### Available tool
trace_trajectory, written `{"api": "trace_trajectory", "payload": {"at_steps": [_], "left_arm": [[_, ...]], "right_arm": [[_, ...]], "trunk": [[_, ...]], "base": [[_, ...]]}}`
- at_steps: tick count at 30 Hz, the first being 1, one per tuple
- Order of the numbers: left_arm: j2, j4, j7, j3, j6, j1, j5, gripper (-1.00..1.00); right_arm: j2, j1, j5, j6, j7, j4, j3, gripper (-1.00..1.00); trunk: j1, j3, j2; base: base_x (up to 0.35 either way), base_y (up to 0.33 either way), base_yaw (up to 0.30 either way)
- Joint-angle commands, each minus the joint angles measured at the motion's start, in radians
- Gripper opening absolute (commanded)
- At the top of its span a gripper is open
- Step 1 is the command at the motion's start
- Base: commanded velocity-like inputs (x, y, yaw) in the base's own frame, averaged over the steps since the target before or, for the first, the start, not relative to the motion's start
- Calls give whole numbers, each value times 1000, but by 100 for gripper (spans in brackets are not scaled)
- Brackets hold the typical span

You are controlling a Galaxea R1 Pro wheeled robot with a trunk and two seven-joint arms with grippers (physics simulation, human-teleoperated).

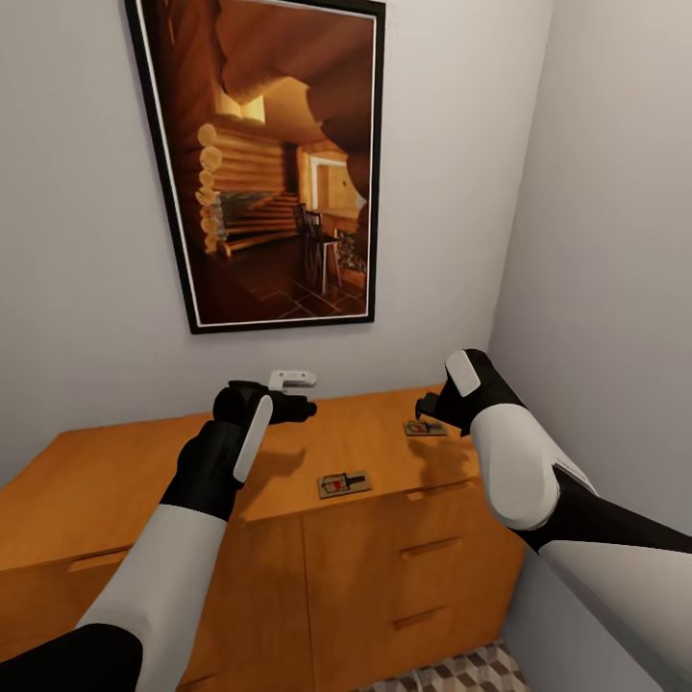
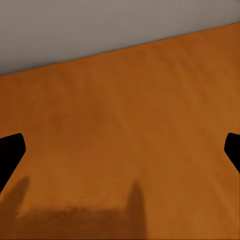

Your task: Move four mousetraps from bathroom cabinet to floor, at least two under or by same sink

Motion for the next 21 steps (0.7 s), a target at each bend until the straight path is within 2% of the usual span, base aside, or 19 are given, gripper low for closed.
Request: {"api": "trace_trajectory", "payload": {"at_steps": [1, 21], "left_arm": [[0, 1, 10, -1, 4, -1, 11, 100], [0, 8, 10, -1, 4, -1, 11, 100]], "right_arm": [[1, -1, -10, 0, -10, -2, -3, 100], [1, -1, -9, -1, -16, -2, -3, 100]], "trunk": [[0, -1, -1], [0, -1, -1]], "base": [[160, 0, 0], [53, 0, 0]]}}
